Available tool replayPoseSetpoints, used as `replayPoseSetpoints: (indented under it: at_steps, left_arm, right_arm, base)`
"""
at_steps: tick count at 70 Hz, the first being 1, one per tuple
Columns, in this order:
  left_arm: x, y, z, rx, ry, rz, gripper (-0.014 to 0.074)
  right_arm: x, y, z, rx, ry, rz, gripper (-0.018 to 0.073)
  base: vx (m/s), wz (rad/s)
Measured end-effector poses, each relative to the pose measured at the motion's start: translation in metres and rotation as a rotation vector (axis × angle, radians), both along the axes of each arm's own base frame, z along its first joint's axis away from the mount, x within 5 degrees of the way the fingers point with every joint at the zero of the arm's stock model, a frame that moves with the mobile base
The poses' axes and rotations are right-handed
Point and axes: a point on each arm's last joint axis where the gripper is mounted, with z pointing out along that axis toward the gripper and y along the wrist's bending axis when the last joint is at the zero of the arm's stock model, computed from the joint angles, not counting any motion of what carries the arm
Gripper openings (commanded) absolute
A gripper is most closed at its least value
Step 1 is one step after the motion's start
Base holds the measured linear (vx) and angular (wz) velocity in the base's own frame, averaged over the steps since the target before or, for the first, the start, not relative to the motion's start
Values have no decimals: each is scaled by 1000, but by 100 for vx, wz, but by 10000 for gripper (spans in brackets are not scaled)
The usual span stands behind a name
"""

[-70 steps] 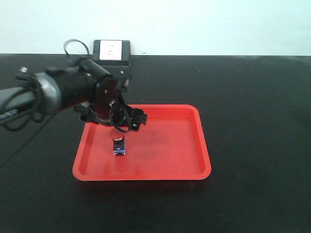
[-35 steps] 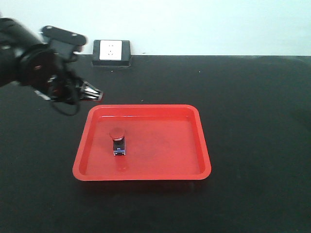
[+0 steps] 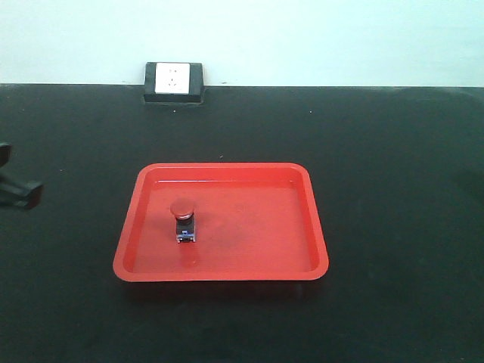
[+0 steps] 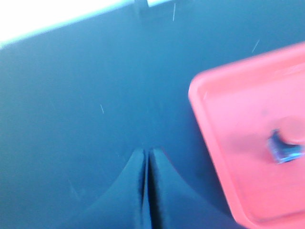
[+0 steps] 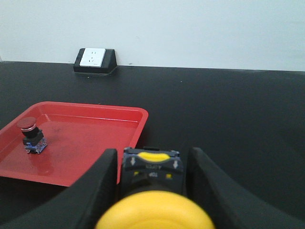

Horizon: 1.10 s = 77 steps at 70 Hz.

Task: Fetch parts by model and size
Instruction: 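Lift and retract the left gripper away from the tray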

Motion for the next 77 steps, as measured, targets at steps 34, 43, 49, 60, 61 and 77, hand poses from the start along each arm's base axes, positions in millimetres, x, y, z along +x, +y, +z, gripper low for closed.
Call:
replayPoseSetpoints:
  at_steps: [34,43,49,60,61,77]
  left_arm:
    - [-127,45,-35,-138,-314,-18,-8]
    - [-149,51,-41,-182,-390,-36,-8]
    - [-158,53,-46,-192,-403,-49,-8]
    - [-166,53,-56,-171,-337,-79,-8]
    - [-166,53,-56,-174,-334,-82,-8]
    - [-167,51,-60,-139,-296,-118,-8]
  right_arm:
    - [0,0,0,1,0,0,-5]
    - [0,0,0,1,0,0,-5]
    - [0,0,0,0,0,0,-5]
    - [0,0,1,2,-6,1,-5]
    - [0,0,1,2,-6,1,-5]
    - [0,0,1,-6,-9,3,-5]
  base:
    - [0,0]
    - [0,0]
    - [0,0]
    - [0,0]
    - [0,0]
    - [0,0]
